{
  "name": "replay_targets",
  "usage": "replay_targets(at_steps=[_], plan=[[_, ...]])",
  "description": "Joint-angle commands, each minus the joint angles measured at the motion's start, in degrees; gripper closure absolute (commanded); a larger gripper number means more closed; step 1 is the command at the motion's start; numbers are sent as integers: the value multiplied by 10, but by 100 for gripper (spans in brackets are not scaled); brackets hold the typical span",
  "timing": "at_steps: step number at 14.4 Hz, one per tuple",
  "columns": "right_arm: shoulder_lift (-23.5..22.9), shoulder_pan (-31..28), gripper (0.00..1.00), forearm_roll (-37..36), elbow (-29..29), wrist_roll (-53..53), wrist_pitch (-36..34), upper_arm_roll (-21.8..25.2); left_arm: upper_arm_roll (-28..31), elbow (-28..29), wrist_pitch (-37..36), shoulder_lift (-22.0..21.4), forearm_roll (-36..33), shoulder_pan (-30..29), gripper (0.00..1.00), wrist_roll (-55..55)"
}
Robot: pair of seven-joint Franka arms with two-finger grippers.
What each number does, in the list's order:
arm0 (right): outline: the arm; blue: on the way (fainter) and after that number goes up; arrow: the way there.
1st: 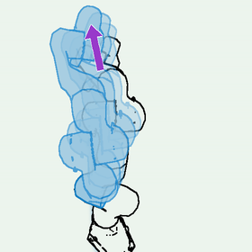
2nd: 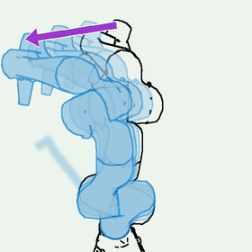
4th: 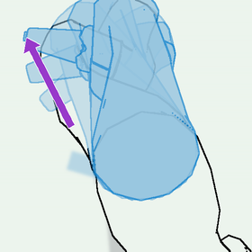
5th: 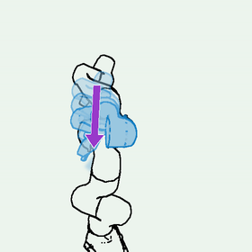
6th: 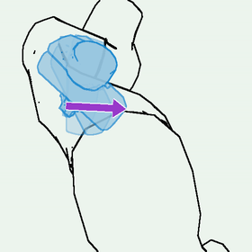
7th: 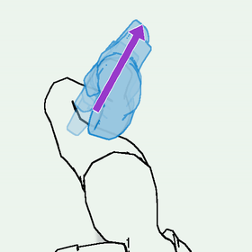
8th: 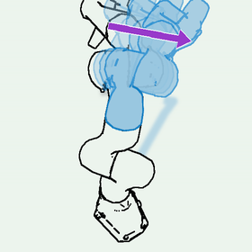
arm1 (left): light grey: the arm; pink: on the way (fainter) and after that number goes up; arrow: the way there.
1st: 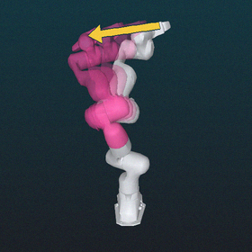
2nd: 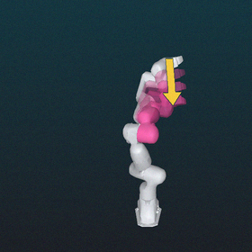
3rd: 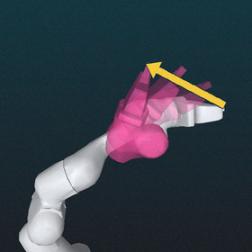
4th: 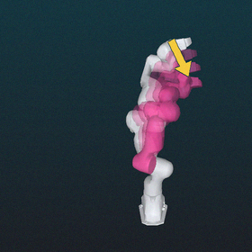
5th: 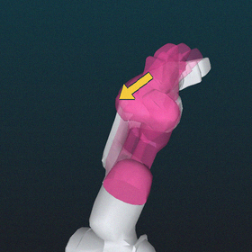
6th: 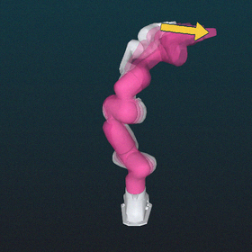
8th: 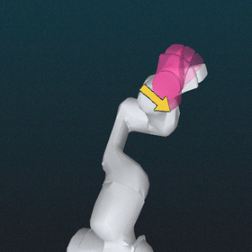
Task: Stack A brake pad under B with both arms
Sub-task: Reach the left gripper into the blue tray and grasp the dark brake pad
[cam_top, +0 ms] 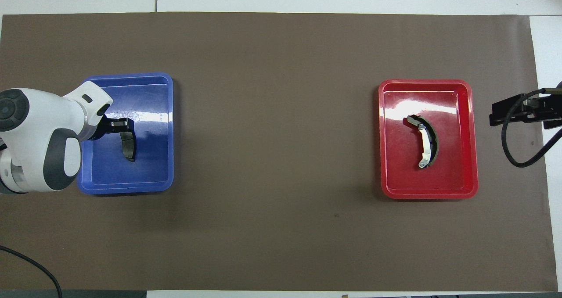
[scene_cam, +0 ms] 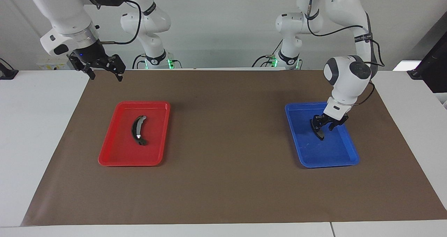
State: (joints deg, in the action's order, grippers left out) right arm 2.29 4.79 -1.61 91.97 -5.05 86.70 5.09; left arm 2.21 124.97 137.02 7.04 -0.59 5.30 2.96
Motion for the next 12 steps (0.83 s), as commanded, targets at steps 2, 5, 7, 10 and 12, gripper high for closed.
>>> replay_targets(at_steps=[2,5,7,10,12], plan=[[9,-7,0,-5,11,9,5,-3,3,20,48,10,5,-2,40,5],[9,-7,0,-5,11,10,5,-3,3,24,50,22,5,1,35,6],[9,-7,0,-5,11,10,5,-3,3,28,50,24,5,2,35,6],[9,-7,0,-5,11,10,5,-3,3,40,46,19,5,6,46,22],[9,-7,0,-5,11,10,5,-3,3,43,40,17,5,20,79,57]])
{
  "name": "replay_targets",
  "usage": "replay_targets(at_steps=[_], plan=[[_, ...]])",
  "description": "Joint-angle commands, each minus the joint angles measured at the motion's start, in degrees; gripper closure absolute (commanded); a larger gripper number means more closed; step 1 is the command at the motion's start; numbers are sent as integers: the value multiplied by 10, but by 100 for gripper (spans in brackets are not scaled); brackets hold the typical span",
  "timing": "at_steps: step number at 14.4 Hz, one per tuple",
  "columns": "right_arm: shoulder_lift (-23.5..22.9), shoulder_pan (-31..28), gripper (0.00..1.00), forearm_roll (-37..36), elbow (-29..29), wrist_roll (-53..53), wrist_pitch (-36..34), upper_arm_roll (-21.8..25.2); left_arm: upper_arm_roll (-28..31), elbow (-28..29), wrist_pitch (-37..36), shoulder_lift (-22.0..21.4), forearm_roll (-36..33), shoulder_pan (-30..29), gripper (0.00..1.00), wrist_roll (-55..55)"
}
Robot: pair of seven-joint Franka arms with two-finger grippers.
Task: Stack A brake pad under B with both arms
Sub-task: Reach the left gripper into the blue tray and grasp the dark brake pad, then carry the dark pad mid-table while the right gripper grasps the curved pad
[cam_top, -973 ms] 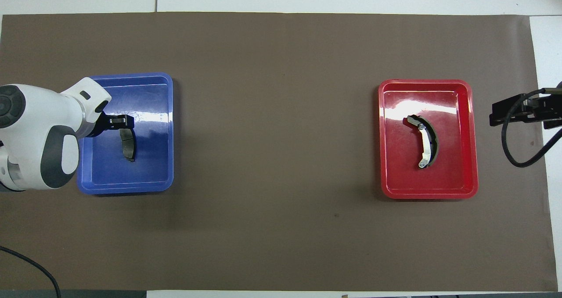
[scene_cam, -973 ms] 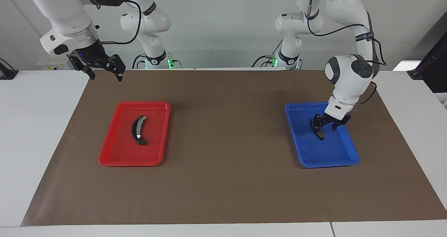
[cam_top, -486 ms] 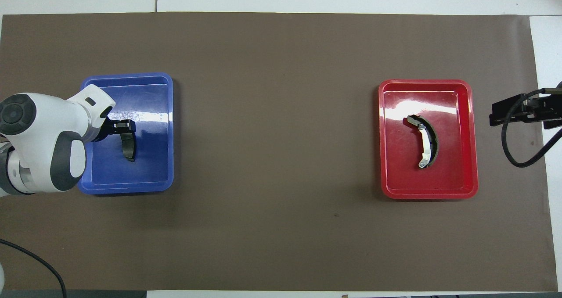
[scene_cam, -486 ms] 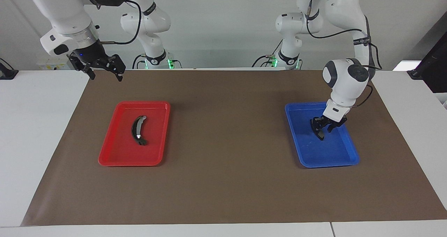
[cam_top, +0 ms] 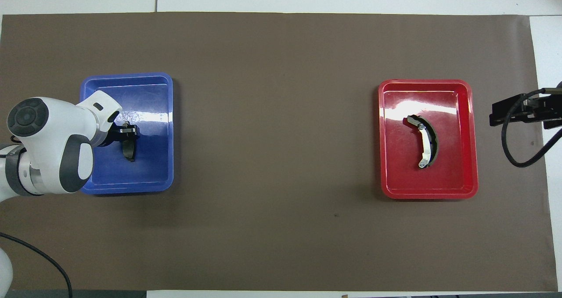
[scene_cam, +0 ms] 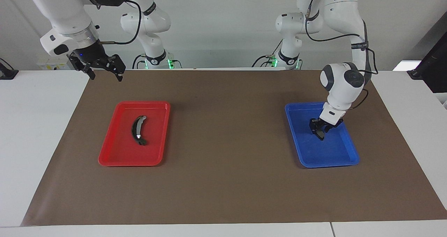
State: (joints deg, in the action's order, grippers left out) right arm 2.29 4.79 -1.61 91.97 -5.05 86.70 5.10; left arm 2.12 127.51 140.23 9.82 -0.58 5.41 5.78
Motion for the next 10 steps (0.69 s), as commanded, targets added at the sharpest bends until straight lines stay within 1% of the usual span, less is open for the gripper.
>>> replay_targets(at_steps=[1,3,6,7,9,10], plan=[[9,-8,0,-5,11,10,5,-3,5,20,8,-13,5,21,86,32],[9,-8,0,-4,11,10,5,-3,5,20,-2,-23,4,22,98,32],[11,-7,0,-3,20,7,8,-3,5,-2,-36,-32,5,30,99,32],[17,-7,0,-2,33,7,28,-3,5,-15,-53,-35,5,36,99,33],[30,-11,0,-1,67,5,73,-2,5,-65,-108,-34,5,52,99,46],[39,-19,0,-1,99,5,104,-2,5,-92,-133,-28,4,67,99,62]])
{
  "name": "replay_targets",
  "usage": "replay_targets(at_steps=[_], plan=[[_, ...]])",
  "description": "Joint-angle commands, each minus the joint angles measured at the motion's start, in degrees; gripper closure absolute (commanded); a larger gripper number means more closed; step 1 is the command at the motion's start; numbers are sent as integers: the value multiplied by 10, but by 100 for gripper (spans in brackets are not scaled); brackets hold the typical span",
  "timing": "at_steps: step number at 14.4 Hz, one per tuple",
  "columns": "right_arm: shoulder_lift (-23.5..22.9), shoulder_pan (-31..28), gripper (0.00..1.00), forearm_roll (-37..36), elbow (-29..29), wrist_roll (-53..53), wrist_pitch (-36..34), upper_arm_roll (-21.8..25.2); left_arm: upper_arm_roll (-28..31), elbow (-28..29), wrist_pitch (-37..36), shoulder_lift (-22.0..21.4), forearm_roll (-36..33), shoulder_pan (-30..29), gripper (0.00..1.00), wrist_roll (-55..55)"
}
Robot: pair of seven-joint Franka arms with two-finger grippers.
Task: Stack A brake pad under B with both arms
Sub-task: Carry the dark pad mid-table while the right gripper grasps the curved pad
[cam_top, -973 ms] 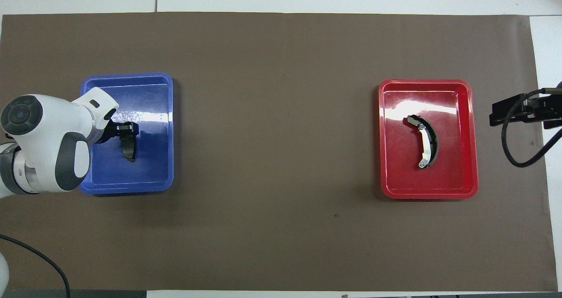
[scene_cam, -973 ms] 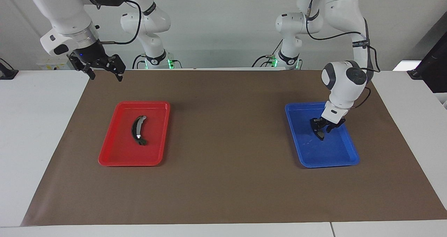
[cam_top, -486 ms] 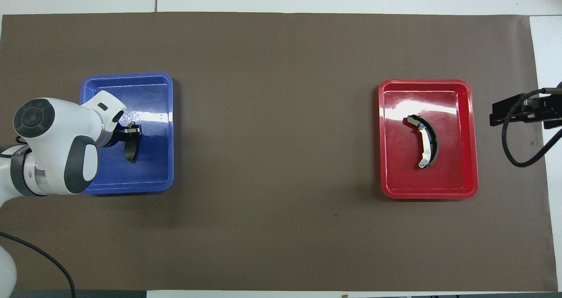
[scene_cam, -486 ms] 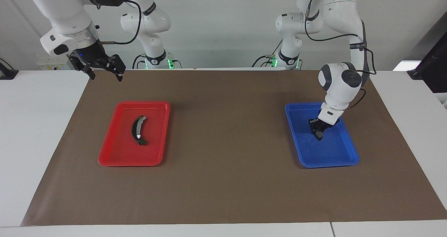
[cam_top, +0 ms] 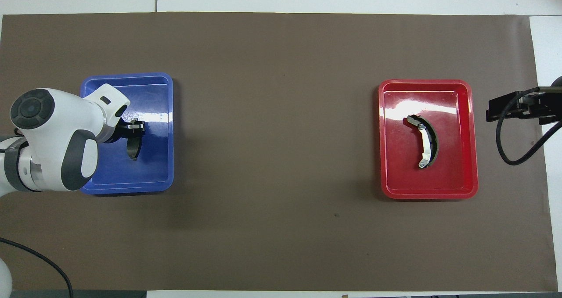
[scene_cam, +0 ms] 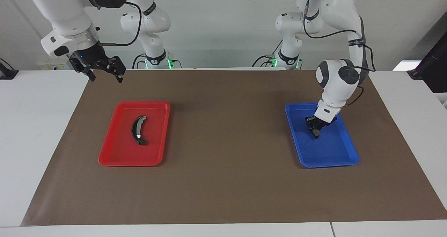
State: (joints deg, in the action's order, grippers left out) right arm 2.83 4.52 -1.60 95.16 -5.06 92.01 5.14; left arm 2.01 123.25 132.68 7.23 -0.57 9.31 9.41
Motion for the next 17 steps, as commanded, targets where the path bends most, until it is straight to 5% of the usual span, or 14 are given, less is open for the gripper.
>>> replay_targets(at_steps=[1,5,12,17], plan=[[49,-22,0,0,111,6,89,-2,6,-73,-72,3,4,48,99,43],[29,-29,0,2,196,7,200,-1,6,-101,-52,14,0,142,99,140],[-41,-13,0,4,337,34,451,-3,8,-217,-40,134,-13,284,99,306],[-71,-11,0,59,364,94,502,-4,7,-266,9,207,-13,332,99,317]])
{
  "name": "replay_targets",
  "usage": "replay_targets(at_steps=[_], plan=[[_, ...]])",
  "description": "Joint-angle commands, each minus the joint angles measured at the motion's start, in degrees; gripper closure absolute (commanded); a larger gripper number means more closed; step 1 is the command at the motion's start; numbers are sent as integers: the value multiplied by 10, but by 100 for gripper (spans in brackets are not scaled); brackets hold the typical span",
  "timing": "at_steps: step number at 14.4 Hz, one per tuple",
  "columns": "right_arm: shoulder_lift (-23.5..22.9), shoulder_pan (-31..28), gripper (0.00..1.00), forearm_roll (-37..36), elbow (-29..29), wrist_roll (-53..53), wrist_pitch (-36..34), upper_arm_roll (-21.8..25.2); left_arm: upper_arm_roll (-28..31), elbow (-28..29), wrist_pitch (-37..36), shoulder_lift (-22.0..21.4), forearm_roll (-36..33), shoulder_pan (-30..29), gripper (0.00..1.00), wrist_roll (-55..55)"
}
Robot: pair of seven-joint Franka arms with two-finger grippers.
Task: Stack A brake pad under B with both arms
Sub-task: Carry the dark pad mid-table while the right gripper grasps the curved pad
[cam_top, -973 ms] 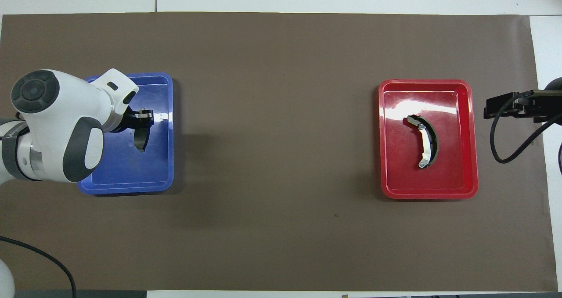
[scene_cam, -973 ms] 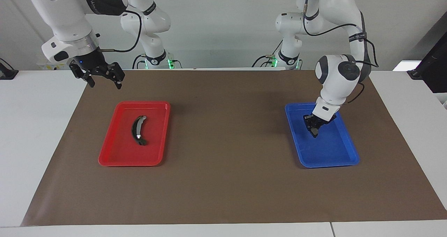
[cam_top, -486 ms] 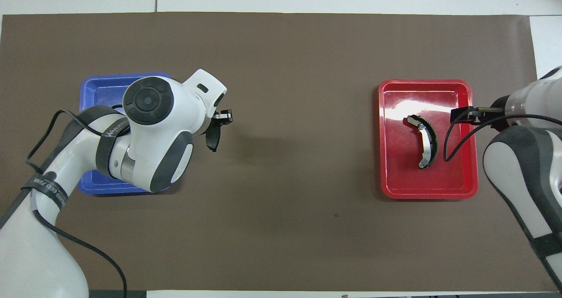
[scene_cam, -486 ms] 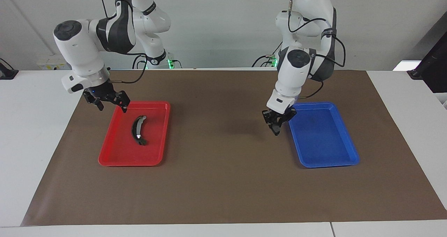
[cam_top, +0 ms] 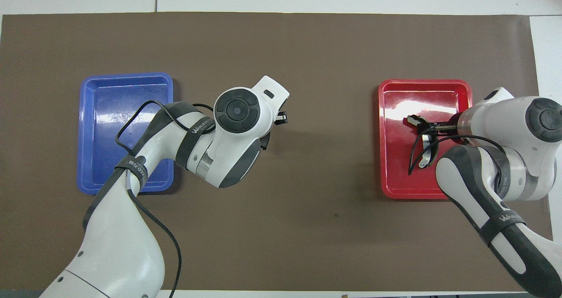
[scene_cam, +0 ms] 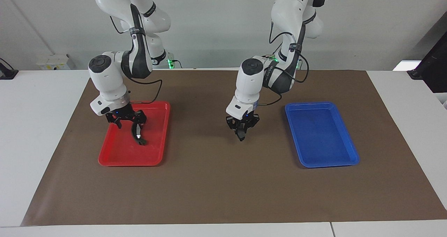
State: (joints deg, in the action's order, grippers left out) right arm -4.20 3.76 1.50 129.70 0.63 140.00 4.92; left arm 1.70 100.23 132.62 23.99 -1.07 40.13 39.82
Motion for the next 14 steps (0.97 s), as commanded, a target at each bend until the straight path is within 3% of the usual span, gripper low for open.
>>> replay_targets(at_steps=[1,6,7,9,12,14], plan=[[-5,-4,0,30,23,45,34,-2,10,-44,11,50,-10,28,99,12],[-25,-3,3,31,28,50,41,-2,8,-19,16,47,-12,44,89,3],[-25,-4,7,31,29,51,42,-2,8,-19,17,47,-11,43,81,2],[-25,-4,14,31,33,50,43,-2,8,-20,19,47,-11,42,45,2],[-29,-3,27,31,40,49,46,-2,11,-16,9,44,-11,39,18,3],[-29,-3,31,30,40,50,46,-2,14,7,8,20,-11,27,10,-3]])
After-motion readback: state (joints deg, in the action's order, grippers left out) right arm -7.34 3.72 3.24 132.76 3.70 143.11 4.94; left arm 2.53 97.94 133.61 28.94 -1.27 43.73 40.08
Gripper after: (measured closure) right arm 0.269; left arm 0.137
